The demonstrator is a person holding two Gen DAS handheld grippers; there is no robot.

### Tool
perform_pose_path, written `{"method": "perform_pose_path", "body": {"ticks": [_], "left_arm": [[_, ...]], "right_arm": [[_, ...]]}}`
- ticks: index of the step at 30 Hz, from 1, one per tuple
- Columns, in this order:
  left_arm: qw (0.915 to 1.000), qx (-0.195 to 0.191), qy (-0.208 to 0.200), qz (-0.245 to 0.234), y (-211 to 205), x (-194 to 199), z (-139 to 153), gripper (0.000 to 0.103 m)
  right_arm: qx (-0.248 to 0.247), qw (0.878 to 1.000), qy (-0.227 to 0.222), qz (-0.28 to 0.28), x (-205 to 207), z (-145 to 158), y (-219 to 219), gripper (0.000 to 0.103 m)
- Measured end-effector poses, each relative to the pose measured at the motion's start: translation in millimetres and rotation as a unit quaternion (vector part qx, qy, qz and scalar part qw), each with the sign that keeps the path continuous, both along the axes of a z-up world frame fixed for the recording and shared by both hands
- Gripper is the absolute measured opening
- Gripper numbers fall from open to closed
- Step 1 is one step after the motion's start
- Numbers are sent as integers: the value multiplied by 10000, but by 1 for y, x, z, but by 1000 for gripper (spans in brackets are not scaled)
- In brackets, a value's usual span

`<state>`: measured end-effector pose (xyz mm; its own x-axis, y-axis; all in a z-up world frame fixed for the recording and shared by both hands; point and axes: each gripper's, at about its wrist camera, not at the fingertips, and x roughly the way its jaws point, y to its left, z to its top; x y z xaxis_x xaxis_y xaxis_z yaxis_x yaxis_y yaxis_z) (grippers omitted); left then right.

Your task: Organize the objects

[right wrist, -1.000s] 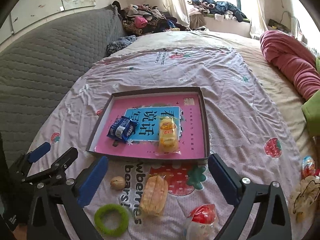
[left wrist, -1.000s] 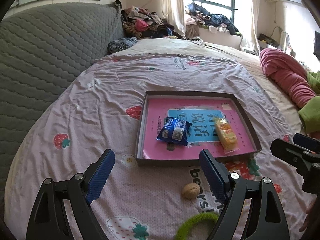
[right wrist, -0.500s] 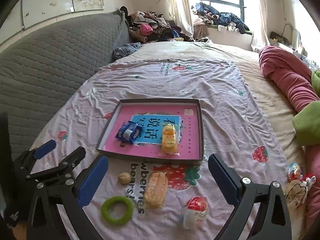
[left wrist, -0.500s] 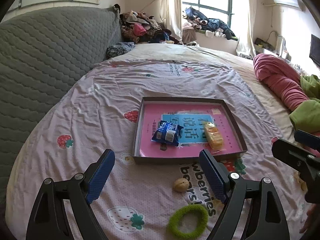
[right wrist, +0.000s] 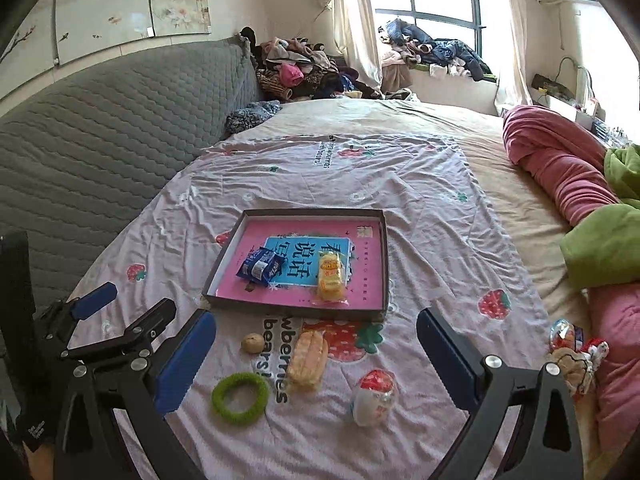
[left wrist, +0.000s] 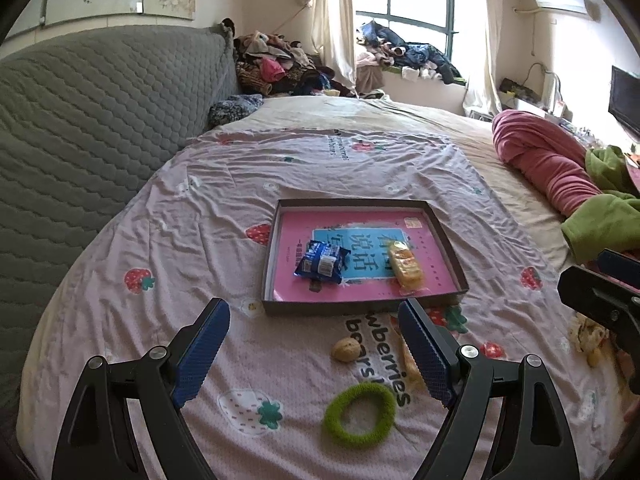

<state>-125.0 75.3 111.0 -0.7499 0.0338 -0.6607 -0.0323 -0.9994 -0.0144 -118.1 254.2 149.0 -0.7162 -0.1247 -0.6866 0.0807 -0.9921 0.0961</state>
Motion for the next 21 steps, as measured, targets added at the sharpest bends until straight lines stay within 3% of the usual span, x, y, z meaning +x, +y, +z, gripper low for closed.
{"method": "perform_pose_path", "body": {"ticks": [21], "left_arm": [[9998,-54,61,-157,5,55,6,87]], "right_arm": [[57,9999,16,-157,60,5,16,102]]}}
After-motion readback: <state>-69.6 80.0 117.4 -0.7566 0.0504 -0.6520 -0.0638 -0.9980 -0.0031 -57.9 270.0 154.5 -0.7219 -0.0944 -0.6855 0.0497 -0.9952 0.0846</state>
